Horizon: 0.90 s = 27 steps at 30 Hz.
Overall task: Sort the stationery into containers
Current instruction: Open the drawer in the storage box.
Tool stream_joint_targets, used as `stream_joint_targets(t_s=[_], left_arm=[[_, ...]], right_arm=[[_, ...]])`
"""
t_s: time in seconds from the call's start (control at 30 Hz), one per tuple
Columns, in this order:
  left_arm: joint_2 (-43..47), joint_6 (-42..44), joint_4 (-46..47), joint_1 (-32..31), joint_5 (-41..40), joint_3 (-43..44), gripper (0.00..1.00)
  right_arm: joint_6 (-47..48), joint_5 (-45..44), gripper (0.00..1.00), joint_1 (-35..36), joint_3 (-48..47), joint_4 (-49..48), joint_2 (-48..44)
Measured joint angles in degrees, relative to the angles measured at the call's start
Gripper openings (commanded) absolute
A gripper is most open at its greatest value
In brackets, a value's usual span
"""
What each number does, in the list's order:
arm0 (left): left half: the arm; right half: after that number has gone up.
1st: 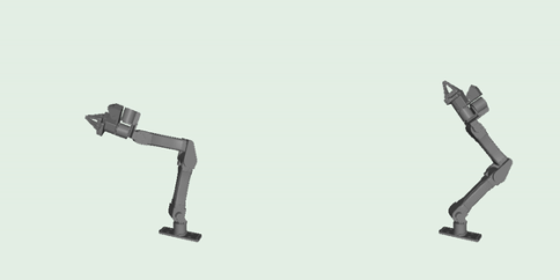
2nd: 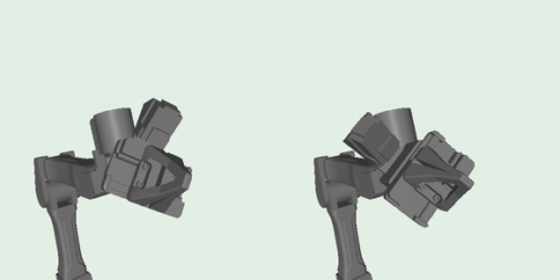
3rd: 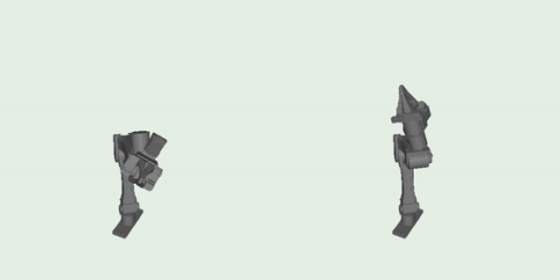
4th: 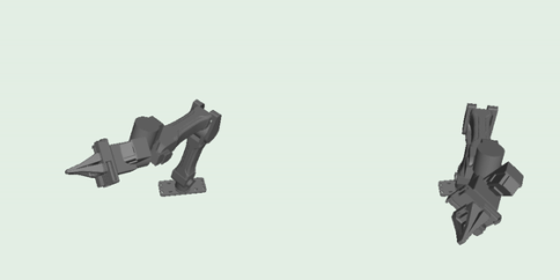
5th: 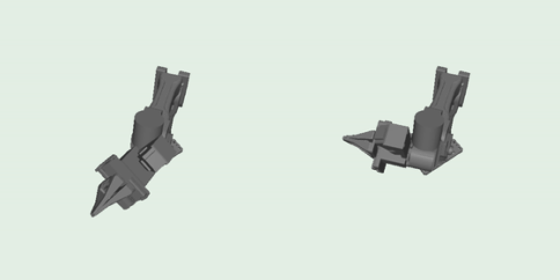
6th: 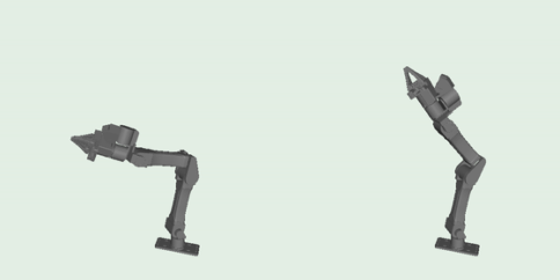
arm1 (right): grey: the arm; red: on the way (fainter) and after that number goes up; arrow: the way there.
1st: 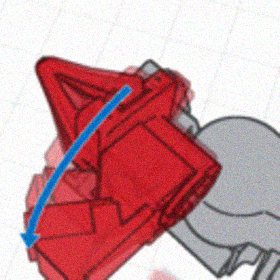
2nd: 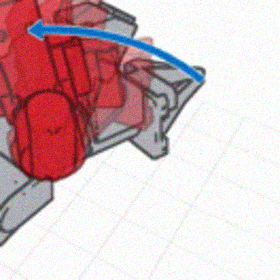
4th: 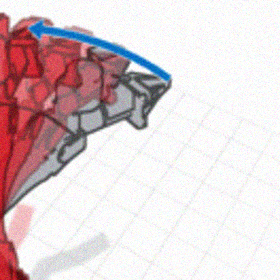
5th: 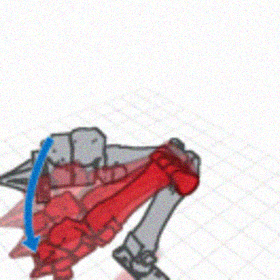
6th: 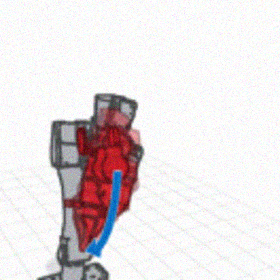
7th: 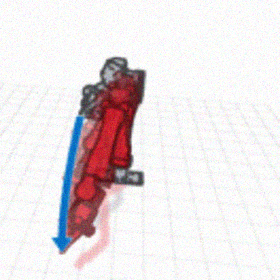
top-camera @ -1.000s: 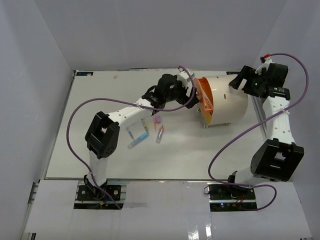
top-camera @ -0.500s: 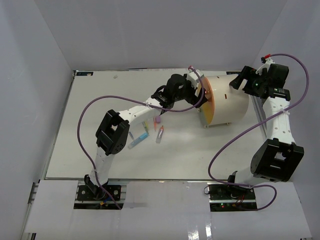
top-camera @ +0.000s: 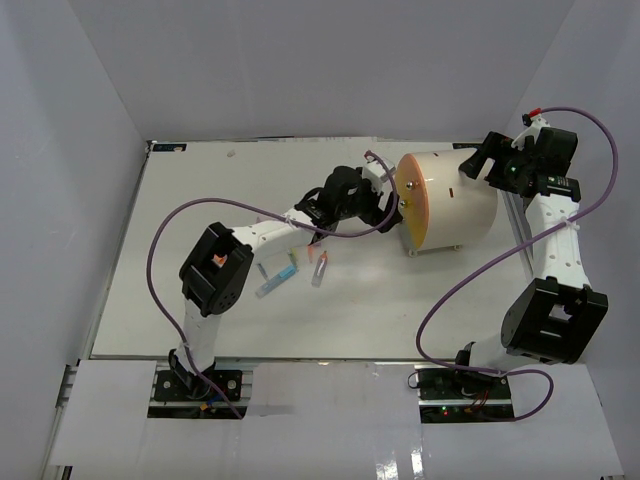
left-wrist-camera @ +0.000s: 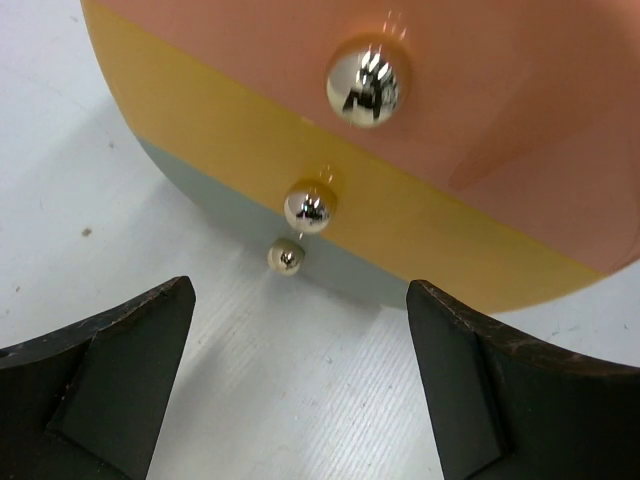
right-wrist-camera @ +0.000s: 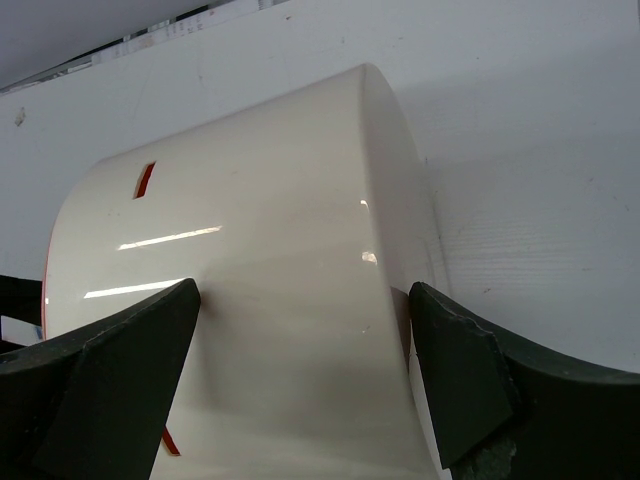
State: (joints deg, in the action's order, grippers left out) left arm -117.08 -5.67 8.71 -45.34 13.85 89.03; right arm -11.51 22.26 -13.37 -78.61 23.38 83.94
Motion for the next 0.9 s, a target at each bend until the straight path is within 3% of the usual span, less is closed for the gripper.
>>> stream_joint_targets(t_s=[0.27, 0.9], left_arm=[[1.81, 0.13, 2.62, 1.62, 2.47, -3.85, 0.97], [-5.31, 10.43, 9.75, 2.82, 13.05, -0.63, 0.78]], right_arm=[[0.22, -0.09, 0.9, 0.0, 0.02, 0.07, -0.2], [1.22, -0.24, 0.9, 0.04, 0.09, 0.44, -0.87]])
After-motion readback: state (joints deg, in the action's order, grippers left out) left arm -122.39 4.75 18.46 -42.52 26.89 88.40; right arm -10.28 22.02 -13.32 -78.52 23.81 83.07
